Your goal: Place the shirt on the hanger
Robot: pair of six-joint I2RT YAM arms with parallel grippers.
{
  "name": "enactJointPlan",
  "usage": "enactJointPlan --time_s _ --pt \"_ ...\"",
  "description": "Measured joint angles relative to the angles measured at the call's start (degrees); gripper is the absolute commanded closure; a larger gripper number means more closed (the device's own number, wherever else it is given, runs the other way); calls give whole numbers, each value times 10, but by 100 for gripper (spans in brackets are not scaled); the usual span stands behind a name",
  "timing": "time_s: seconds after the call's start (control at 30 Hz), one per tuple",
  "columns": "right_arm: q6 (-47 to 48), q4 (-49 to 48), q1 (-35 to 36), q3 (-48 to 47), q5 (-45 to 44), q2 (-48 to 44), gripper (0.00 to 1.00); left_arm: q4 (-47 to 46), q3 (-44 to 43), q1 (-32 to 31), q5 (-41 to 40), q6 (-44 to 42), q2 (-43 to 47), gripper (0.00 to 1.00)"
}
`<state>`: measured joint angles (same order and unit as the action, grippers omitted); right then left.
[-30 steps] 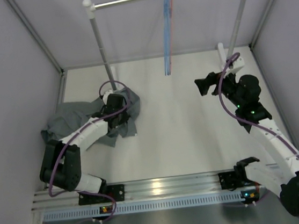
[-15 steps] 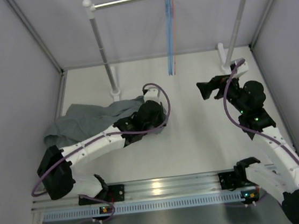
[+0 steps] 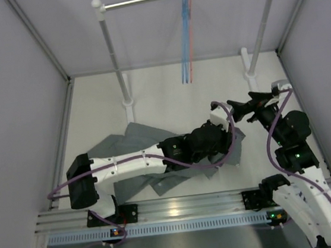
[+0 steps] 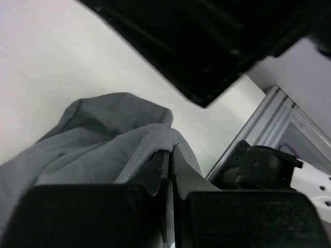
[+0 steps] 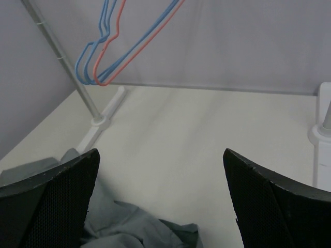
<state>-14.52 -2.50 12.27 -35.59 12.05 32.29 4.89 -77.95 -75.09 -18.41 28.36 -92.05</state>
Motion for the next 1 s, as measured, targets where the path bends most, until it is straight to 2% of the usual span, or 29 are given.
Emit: enactJointPlan --time_s 0.17,0.27,0.33,0.43,0.47,0.53,0.57,0.77,0.9,1.0 --pt "-1 24 0 0 -26 -34 0 -2 51 18 -36 31 5 100" --pt "-2 27 0 0 -31 -19 1 10 99 53 -62 65 15 100" --pt "-3 30 0 0 -29 0 0 16 126 103 -64 84 16 99" --pt "-6 31 0 0 -17 33 1 32 149 163 -38 98 15 63" --pt "-7 31 0 0 -14 44 1 35 149 178 -31 97 15 28" --pt "-7 32 0 0 -10 60 1 34 146 188 -17 94 16 5" --pt "-7 33 0 0 -8 64 1 33 143 188 -9 90 16 2" --pt "-9 24 0 0 5 81 1 83 139 180 14 103 71 2" --pt "-16 17 0 9 22 99 1 137 153 188 -7 163 173 3" --pt "-21 17 0 15 31 110 1 156 191 196 -2 226 235 9"
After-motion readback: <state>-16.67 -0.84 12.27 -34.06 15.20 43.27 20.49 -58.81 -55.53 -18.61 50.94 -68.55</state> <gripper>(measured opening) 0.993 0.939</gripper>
